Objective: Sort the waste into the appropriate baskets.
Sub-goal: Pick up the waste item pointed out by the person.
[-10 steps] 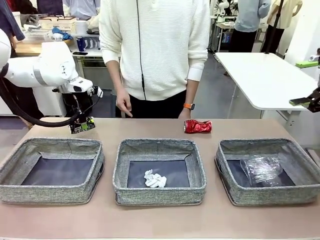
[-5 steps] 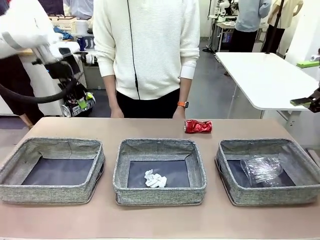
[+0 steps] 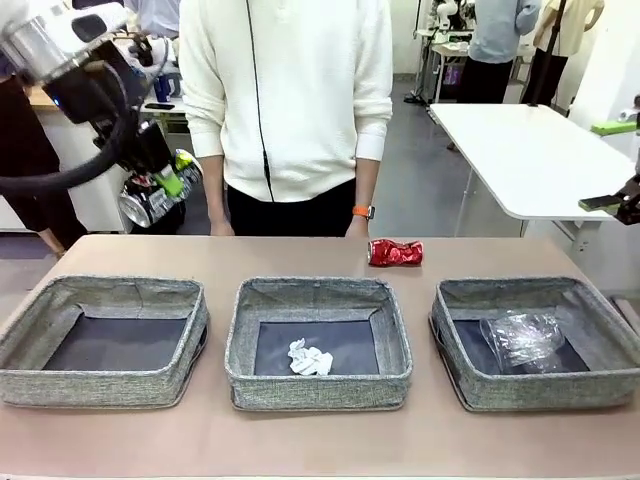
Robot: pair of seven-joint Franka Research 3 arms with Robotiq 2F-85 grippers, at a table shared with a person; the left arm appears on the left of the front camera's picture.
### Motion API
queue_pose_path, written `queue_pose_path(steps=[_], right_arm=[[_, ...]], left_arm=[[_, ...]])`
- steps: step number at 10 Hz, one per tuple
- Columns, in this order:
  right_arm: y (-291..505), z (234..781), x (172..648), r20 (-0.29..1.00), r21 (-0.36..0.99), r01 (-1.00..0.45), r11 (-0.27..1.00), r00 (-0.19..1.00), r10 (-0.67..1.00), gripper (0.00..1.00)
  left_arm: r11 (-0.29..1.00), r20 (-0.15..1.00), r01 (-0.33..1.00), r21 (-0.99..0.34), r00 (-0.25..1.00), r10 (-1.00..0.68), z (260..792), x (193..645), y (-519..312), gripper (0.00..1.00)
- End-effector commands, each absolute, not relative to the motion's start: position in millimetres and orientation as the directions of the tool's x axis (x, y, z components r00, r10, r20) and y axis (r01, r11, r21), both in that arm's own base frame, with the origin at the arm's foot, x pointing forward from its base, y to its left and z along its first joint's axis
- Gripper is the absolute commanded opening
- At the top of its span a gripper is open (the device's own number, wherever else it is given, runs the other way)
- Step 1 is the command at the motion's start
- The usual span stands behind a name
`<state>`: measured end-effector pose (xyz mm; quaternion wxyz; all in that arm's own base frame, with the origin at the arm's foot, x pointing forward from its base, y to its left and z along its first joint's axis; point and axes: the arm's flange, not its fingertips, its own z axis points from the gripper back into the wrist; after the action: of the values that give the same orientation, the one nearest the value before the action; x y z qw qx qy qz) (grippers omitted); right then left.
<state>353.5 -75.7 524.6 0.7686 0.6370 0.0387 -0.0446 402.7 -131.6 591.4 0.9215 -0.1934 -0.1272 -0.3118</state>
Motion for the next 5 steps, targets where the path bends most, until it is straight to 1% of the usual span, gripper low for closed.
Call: queue_pose_path(steps=[1, 3, 4, 5], right_arm=[[-73.2, 525.5, 354.5, -0.102, 0.979, 0.107, 0.172, 0.994, -0.038, 1.0], [-73.2, 525.5, 354.5, -0.102, 0.979, 0.107, 0.172, 0.994, -0.038, 1.0], [-73.2, 525.5, 354.5, -0.102, 0.979, 0.107, 0.172, 0.994, -0.038, 1.0], [-73.2, 525.5, 354.5, -0.102, 0.979, 0.107, 0.172, 0.994, -0.038, 1.0]], left_arm=[[0.782, 0.332, 0.55, -0.293, 0.826, -0.456, 590.1, 435.5, -119.6, 0.11], [0.782, 0.332, 0.55, -0.293, 0.826, -0.456, 590.1, 435.5, -119.6, 0.11], [0.76, 0.341, 0.581, -0.291, 0.805, -0.485, 584.5, 424.0, -120.3, 0.3], [0.818, 0.296, 0.479, -0.317, 0.87, -0.395, 582.3, 433.4, -125.6, 0.3]])
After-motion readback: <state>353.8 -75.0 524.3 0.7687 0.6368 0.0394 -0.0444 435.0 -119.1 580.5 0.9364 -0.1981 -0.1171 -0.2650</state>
